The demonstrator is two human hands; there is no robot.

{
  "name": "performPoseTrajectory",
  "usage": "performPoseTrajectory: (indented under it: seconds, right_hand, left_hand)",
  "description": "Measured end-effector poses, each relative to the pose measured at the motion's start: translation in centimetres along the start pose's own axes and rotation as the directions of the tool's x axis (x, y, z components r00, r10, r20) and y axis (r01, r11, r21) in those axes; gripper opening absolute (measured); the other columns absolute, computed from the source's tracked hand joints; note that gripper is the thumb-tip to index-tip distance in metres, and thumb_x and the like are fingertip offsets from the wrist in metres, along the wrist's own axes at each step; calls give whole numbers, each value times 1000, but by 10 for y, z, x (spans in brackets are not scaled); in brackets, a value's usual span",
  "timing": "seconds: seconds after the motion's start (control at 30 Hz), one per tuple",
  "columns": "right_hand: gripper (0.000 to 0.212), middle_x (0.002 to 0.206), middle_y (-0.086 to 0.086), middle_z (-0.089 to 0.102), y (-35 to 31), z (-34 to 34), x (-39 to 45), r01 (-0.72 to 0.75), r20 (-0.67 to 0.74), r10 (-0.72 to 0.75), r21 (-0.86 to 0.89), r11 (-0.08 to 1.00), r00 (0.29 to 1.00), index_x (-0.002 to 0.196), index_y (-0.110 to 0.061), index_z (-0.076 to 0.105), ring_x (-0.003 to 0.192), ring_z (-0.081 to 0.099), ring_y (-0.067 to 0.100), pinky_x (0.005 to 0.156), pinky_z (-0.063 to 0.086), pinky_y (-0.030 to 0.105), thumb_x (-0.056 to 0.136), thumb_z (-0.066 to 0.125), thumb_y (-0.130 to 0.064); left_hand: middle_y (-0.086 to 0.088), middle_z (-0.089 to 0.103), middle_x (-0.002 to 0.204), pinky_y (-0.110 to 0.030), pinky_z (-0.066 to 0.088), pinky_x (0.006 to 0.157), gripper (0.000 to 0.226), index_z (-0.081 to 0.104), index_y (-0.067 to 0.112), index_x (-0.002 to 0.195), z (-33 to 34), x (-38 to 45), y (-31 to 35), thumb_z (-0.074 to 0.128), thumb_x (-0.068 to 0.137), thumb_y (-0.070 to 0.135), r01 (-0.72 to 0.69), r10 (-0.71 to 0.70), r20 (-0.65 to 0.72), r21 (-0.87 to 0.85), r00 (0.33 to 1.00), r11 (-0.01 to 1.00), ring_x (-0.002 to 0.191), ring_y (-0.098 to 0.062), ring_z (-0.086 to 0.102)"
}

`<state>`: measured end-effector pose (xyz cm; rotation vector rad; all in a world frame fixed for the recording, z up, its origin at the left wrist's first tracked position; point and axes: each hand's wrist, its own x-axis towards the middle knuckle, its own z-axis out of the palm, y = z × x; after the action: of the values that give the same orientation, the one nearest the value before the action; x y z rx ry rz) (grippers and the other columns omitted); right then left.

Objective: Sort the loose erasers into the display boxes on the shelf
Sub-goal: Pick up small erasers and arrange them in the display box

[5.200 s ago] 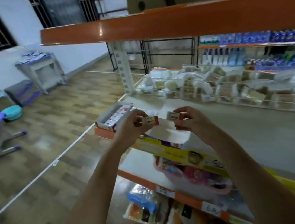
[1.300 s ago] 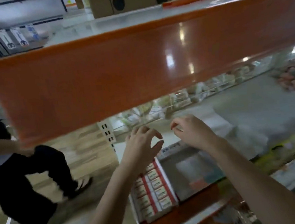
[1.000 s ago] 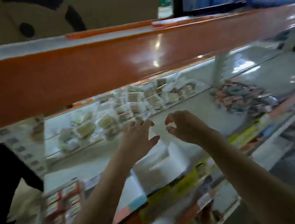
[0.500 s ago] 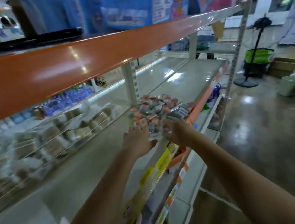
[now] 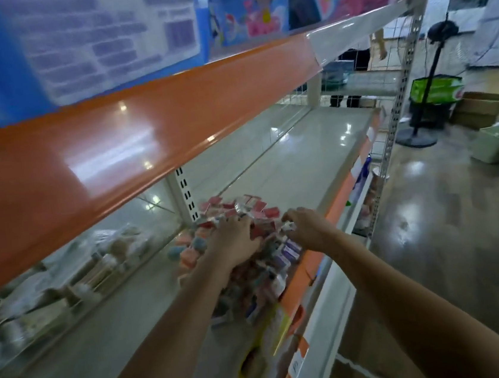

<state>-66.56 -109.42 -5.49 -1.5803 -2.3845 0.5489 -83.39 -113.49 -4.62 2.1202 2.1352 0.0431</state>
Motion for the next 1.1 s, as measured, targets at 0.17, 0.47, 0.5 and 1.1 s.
performPoseTrajectory:
  seconds: [0.17,0.47,0.5,1.1]
  right_hand:
    - [40,125,14,53,25,-6,66,114,55,-112,-26,993,992,125,-10,53,115,52,29,93,44,37,86,54,-15]
    - [32,105,14,63,46,14,146,438,270,-407,-64,897,873,112,-10,57,98,59,31,82,49,37,84,59,-25]
    - [32,105,13,64,46,14,149,461,280,-430,-55,886,859,112,-10,57,98,60,30,82,50,36,84,59,-25]
    - [34,95,-17,53,7,-10,89,545,203,-787,621,563,582,103,-27,50,87,58,2,71,49,15,79,69,-12]
  left_hand:
    - [-10,41,142,-43,33,106,48,39,18,138,1,55,-1,47,93,32,175,-177,-125,-31,976,984,130,-29,38]
    - [-6,62,111,-26,48,76,28,61,19,117,11,91,6,55,91,13,399,-443,-108,-287,890,871,93,-17,58]
    - [-5,63,104,-21,43,67,26,62,17,114,13,89,9,58,89,11,409,-464,-126,-312,877,858,85,-14,57]
    - [9,64,97,-20,51,67,28,62,30,105,22,-46,58,72,81,20,340,-863,-317,-822,392,457,86,-2,61]
